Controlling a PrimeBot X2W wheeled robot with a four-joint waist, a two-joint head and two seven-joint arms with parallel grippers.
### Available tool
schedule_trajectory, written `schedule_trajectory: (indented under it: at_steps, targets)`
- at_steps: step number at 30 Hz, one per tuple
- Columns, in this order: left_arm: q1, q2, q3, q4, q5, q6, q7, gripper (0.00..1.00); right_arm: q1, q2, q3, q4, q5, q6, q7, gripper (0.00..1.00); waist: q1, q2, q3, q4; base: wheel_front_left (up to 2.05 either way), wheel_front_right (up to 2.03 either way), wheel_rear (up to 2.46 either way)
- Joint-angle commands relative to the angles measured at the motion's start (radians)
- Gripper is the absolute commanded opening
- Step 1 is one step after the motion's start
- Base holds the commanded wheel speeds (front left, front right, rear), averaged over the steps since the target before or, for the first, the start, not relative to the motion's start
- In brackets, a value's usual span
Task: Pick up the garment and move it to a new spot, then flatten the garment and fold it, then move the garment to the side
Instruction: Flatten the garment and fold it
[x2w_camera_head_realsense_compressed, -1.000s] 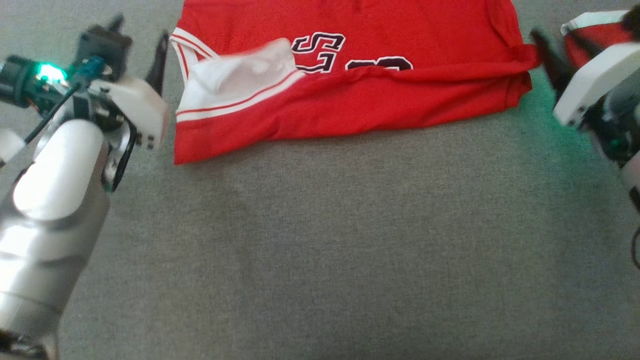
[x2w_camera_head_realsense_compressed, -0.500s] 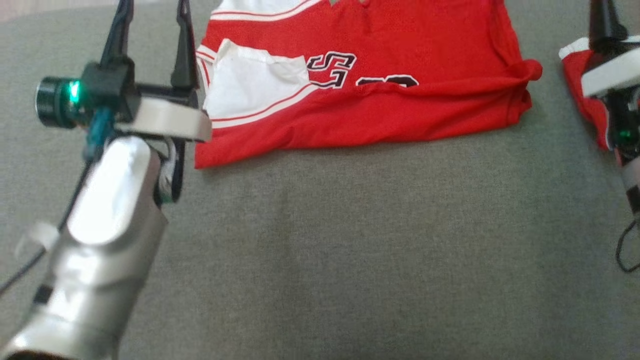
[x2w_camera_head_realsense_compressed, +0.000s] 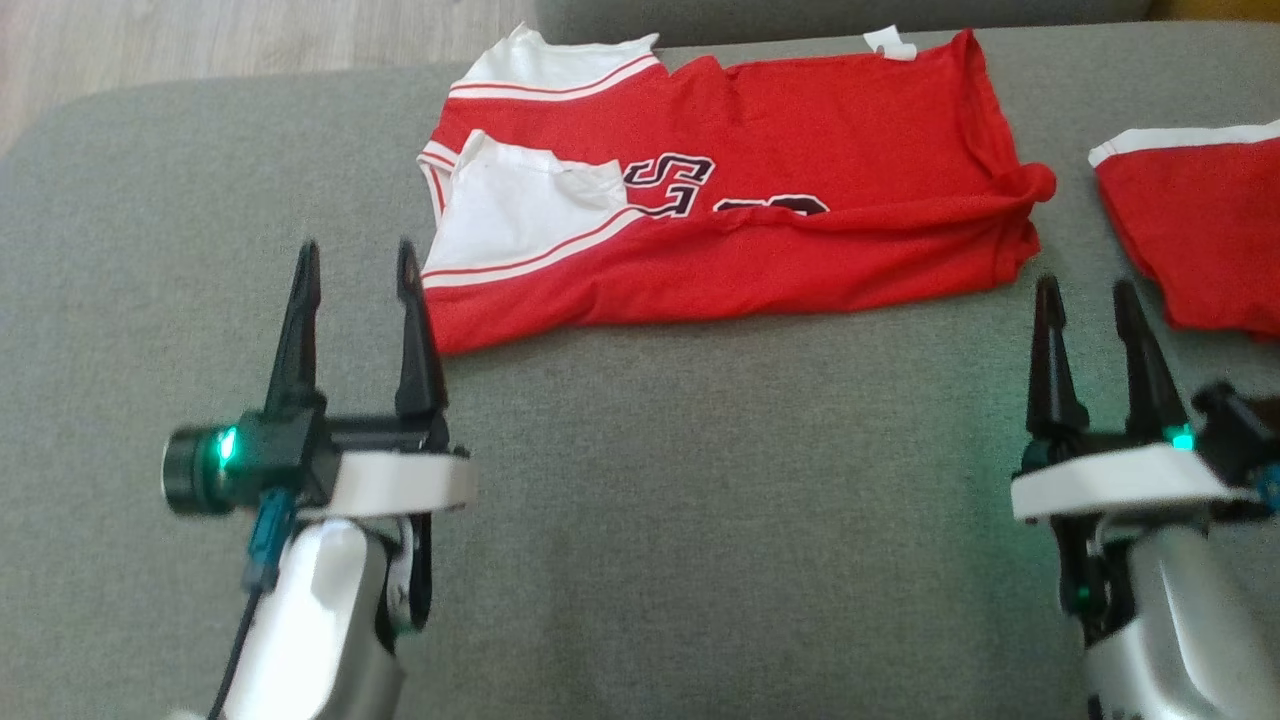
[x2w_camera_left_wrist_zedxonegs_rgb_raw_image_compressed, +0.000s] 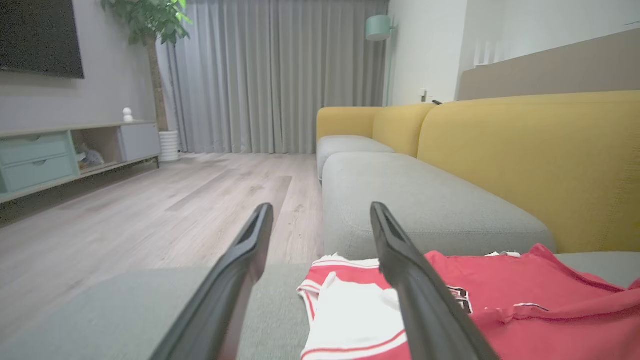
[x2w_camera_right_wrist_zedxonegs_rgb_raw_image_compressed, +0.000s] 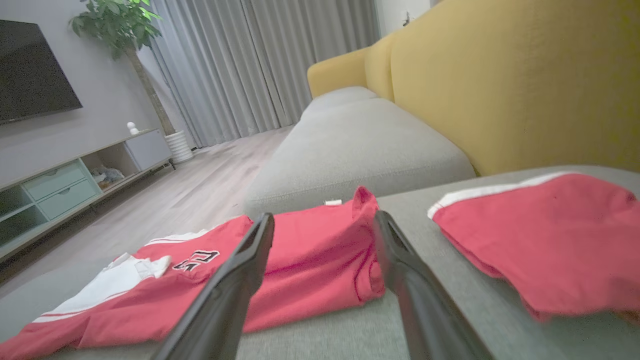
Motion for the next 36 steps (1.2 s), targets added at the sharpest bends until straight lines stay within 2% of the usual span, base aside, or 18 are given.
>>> schedule_trajectory:
  at_steps: [1,6,11,18,21,27,33,34,35,36]
  targets:
    - [-0.012,0.002,0.05,-0.039,0.007,-0.003,-0.005,1.0,-0.002,0.006,0.007,-0.043,-0.004,-0.001,-0.006,1.0,0.0003,0.0,-0.005,-0.004,0.0,0.0,0.0]
    - [0.021,-0.022,0.087,-0.015,0.035,-0.035,-0.005,1.0,0.043,0.026,0.017,-0.077,-0.023,-0.001,-0.006,1.0,0.0003,0.0,-0.003,-0.014,0.0,0.0,0.0]
    - [-0.01,-0.03,0.113,0.054,0.062,-0.055,-0.005,1.0,0.025,0.031,0.04,-0.09,-0.033,-0.001,-0.006,1.0,0.0003,0.0,0.019,-0.033,0.0,0.0,0.0]
    - [-0.096,-0.028,0.115,0.303,0.066,-0.077,0.0,1.0,0.011,0.032,0.058,-0.088,-0.029,-0.001,-0.006,1.0,0.0003,0.0,0.055,-0.063,0.0,0.0,0.0]
    - [-0.143,-0.018,0.119,0.413,0.064,-0.072,0.035,1.0,0.006,0.033,0.064,-0.087,-0.02,-0.001,-0.006,1.0,0.0003,0.0,0.073,-0.079,0.0,0.0,0.0]
    - [-0.226,0.009,0.152,0.576,0.05,-0.032,0.079,1.0,-0.005,0.033,0.079,-0.088,-0.004,-0.001,-0.006,1.0,0.0003,0.0,0.106,-0.109,0.0,0.0,0.0]
    - [-0.263,0.018,0.145,0.688,0.044,-0.036,0.153,1.0,-0.008,0.033,0.081,-0.091,0.008,-0.001,-0.006,1.0,0.0003,0.0,0.121,-0.126,0.0,0.0,0.0]
    - [-0.268,0.017,0.141,0.703,0.041,-0.044,0.166,0.44,-0.008,0.033,0.08,-0.091,0.01,-0.001,-0.006,1.0,0.0003,0.0,0.122,-0.127,0.0,0.0,0.0]
    - [-0.273,0.016,0.139,0.712,0.039,-0.051,0.169,0.0,-0.009,0.033,0.078,-0.089,0.01,-0.001,-0.006,1.0,0.0003,0.0,0.123,-0.127,0.0,0.0,0.0]
    - [-0.278,0.013,0.137,0.715,0.036,-0.056,0.162,0.0,-0.011,0.033,0.077,-0.083,0.007,-0.001,-0.006,1.0,0.0003,0.0,0.122,-0.125,0.0,0.0,0.0]
